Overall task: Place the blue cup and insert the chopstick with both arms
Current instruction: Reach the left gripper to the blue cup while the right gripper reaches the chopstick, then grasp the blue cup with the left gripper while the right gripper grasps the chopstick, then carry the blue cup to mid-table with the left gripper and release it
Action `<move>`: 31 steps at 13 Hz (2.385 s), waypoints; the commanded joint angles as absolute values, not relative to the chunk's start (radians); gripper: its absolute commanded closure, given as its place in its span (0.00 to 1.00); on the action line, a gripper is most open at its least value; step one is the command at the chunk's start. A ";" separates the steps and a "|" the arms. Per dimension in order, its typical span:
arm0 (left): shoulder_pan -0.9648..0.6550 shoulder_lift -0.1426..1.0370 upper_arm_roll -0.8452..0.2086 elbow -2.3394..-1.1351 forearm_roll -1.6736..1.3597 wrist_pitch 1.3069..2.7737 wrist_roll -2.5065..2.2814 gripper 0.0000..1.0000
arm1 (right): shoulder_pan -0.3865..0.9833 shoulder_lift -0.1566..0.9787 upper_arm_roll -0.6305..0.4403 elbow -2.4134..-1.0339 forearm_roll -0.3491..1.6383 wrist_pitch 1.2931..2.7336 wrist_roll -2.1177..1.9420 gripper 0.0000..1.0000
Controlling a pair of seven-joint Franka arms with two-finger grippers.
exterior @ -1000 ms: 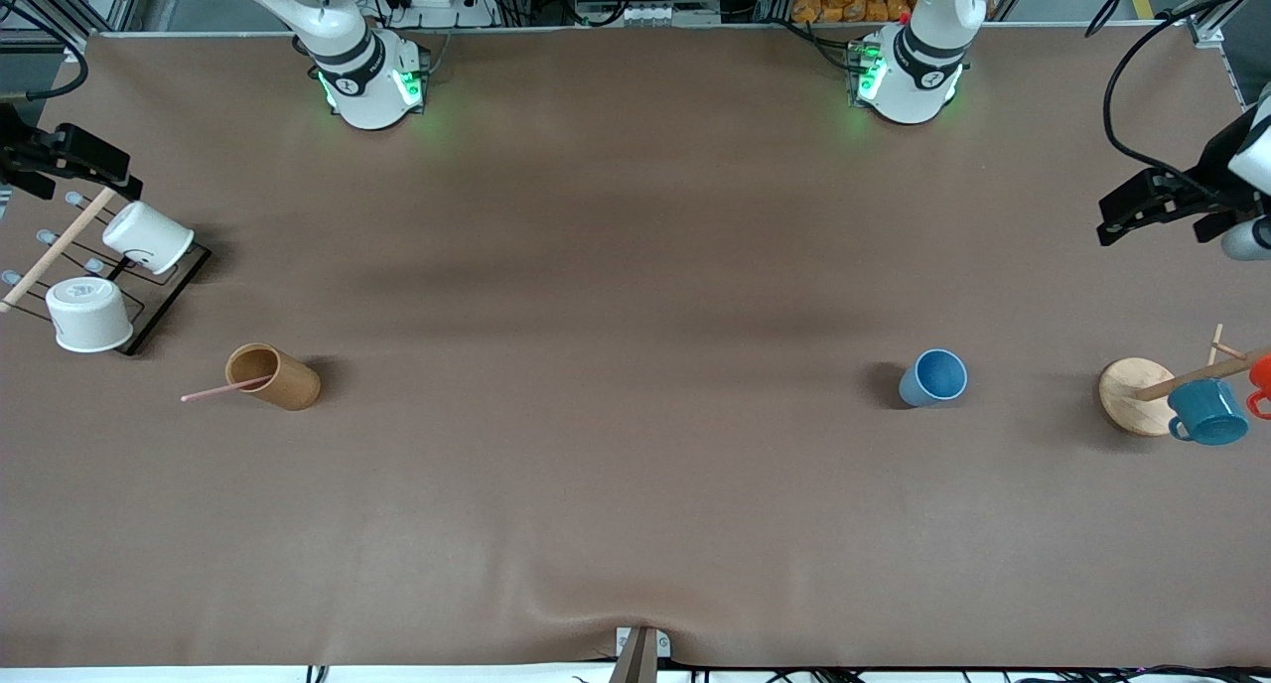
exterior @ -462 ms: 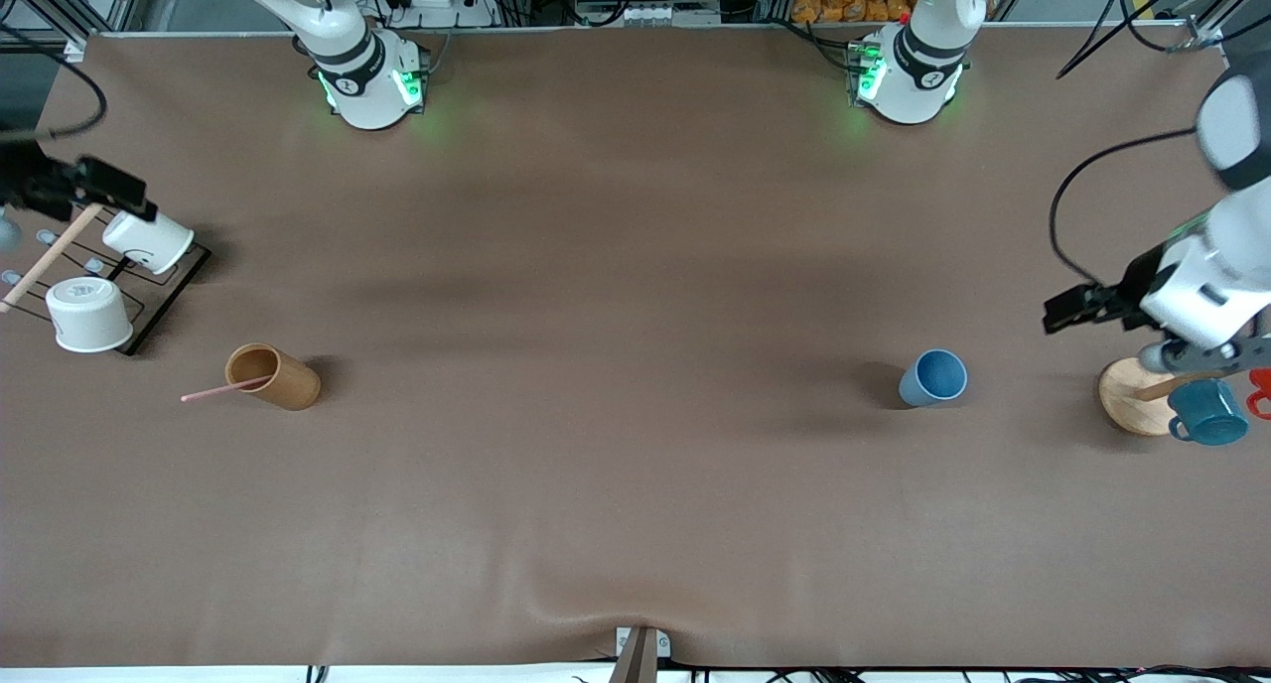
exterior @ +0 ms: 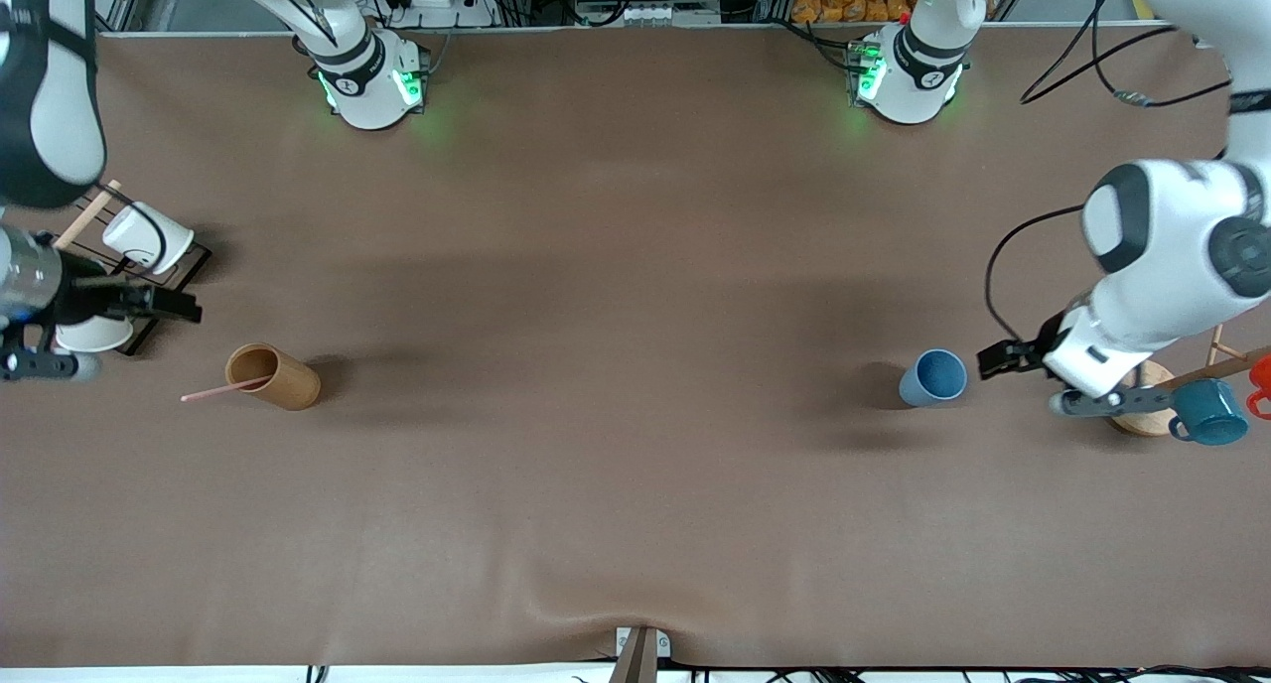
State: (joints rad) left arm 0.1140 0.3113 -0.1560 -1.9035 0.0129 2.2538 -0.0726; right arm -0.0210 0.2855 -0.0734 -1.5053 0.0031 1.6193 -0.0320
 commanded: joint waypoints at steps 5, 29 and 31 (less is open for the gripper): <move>0.104 0.377 -0.166 -1.983 -0.008 2.368 -0.080 0.35 | -0.118 0.508 -0.066 -1.401 0.041 1.753 0.125 0.00; -0.557 0.440 -0.420 -1.898 0.136 2.333 -1.047 1.00 | -0.130 0.615 -0.063 -1.407 0.179 1.795 0.215 0.80; -0.601 0.500 -0.417 -1.898 0.255 2.402 -1.191 1.00 | -0.130 0.614 -0.063 -1.407 0.179 1.792 0.215 0.92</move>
State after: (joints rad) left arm -0.5697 0.4348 -0.4292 -1.9175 0.1569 2.3430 -1.0792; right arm -0.1154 0.6033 -0.0728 -1.4275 0.1558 1.8005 0.2115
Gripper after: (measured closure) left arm 0.952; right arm 0.837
